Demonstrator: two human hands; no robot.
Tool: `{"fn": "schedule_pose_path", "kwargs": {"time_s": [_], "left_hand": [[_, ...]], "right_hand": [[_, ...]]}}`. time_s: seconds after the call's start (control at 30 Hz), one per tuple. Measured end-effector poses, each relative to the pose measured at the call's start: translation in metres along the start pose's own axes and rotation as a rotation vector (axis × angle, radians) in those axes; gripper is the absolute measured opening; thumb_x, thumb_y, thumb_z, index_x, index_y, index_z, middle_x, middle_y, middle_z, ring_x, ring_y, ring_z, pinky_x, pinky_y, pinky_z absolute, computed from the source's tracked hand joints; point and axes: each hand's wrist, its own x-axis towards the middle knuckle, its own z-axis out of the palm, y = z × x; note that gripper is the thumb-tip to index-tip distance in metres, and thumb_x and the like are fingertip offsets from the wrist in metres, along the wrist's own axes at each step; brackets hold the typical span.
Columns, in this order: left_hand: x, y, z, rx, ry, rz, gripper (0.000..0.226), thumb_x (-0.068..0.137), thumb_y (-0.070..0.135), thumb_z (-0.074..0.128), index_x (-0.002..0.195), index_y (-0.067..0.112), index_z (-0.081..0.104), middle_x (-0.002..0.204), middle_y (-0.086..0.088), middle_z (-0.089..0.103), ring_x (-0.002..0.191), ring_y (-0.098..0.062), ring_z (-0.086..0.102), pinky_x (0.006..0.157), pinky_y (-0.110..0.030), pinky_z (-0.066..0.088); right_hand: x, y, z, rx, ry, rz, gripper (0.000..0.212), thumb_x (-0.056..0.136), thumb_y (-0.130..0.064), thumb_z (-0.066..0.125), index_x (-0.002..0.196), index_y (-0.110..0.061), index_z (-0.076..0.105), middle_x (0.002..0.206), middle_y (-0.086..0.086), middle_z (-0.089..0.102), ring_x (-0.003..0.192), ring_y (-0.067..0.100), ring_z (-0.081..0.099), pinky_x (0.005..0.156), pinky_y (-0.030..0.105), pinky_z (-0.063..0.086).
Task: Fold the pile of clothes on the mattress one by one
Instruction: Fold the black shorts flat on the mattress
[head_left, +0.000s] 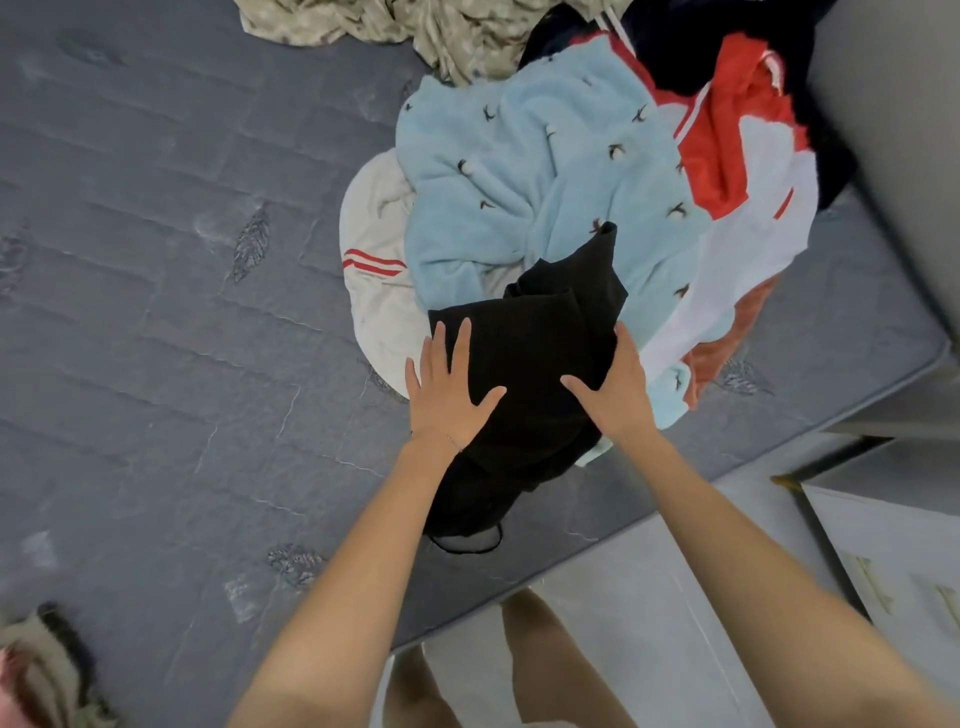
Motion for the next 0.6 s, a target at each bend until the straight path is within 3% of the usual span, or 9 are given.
{"fn": "schedule_pose_path", "kwargs": {"time_s": [0.07, 0.13, 0.2, 0.27, 0.37, 0.6], "left_hand": [[-0.001, 0.001, 0.000, -0.029, 0.027, -0.011, 0.086, 0.091, 0.064, 0.039, 0.150, 0.031, -0.014, 0.161, -0.007, -0.007, 0.148, -0.027, -0.002, 0.117, -0.049, -0.001], [-0.007, -0.002, 0.000, -0.041, 0.045, -0.019, 0.085, 0.091, 0.063, 0.039, 0.150, 0.031, -0.014, 0.161, -0.007, -0.005, 0.148, -0.026, -0.001, 0.117, -0.049, -0.001], [-0.015, -0.007, -0.001, -0.052, 0.060, -0.029, 0.085, 0.091, 0.064, 0.039, 0.150, 0.032, -0.015, 0.161, -0.006, -0.004, 0.148, -0.026, 0.000, 0.117, -0.048, -0.002], [-0.024, -0.013, -0.003, -0.095, 0.070, -0.055, 0.086, 0.091, 0.065, 0.039, 0.148, 0.035, -0.018, 0.161, -0.005, -0.003, 0.148, -0.025, 0.001, 0.118, -0.047, -0.002], [-0.040, -0.018, -0.005, -0.205, 0.068, -0.099, 0.085, 0.090, 0.066, 0.039, 0.143, 0.039, -0.021, 0.161, -0.004, -0.004, 0.148, -0.024, 0.002, 0.118, -0.046, 0.001], [-0.088, -0.040, -0.027, -0.440, 0.115, 0.036, 0.097, 0.083, 0.067, 0.053, 0.152, 0.031, -0.004, 0.161, 0.001, 0.006, 0.147, -0.020, 0.010, 0.118, -0.052, 0.016]], "right_hand": [[0.012, -0.003, 0.004, 0.063, 0.016, 0.063, 0.093, 0.082, -0.040, 0.073, 0.151, -0.016, 0.016, 0.148, 0.009, 0.040, 0.135, 0.031, 0.039, 0.110, 0.047, 0.037], [0.020, -0.004, 0.007, -0.022, 0.053, 0.105, 0.075, 0.083, -0.043, 0.071, 0.140, -0.012, 0.034, 0.133, 0.011, 0.053, 0.124, 0.032, 0.049, 0.103, 0.049, 0.043], [0.023, -0.009, 0.009, -0.125, 0.078, 0.108, 0.044, 0.089, -0.041, 0.063, 0.118, -0.010, 0.050, 0.111, 0.010, 0.062, 0.107, 0.031, 0.057, 0.096, 0.047, 0.045], [0.020, -0.018, 0.010, -0.088, 0.082, 0.060, 0.023, 0.094, -0.034, 0.057, 0.089, -0.012, 0.051, 0.081, 0.006, 0.058, 0.084, 0.028, 0.057, 0.080, 0.037, 0.045], [0.006, -0.034, 0.012, 0.045, 0.025, -0.005, 0.030, 0.093, -0.027, 0.060, 0.071, -0.014, 0.043, 0.063, -0.001, 0.044, 0.064, 0.015, 0.046, 0.058, 0.022, 0.035], [-0.078, -0.096, 0.036, 0.299, -0.168, -0.148, 0.042, 0.089, -0.019, 0.066, 0.061, -0.016, 0.035, 0.057, -0.003, 0.035, 0.051, 0.006, 0.033, 0.053, 0.012, 0.034]]}}
